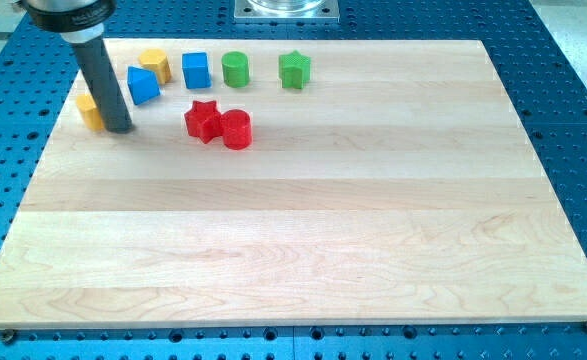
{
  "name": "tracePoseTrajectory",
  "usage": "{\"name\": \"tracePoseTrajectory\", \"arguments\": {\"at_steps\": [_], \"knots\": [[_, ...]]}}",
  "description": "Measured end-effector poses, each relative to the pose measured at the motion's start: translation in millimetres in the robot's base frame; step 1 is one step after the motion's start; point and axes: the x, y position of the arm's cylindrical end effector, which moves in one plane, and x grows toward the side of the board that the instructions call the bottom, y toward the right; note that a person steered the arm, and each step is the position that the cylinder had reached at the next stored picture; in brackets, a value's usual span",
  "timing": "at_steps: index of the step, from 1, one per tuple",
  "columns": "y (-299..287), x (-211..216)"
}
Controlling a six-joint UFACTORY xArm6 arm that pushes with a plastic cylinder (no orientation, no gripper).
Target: Move the blue triangle diagonal to the heart
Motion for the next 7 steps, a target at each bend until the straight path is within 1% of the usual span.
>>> {"name": "tracePoseTrajectory", "arguments": {"at_steps": [1, 2, 3, 5, 7], "knots": [[19, -10], [21, -24], [28, -59], [30, -76], [35, -117]]}}
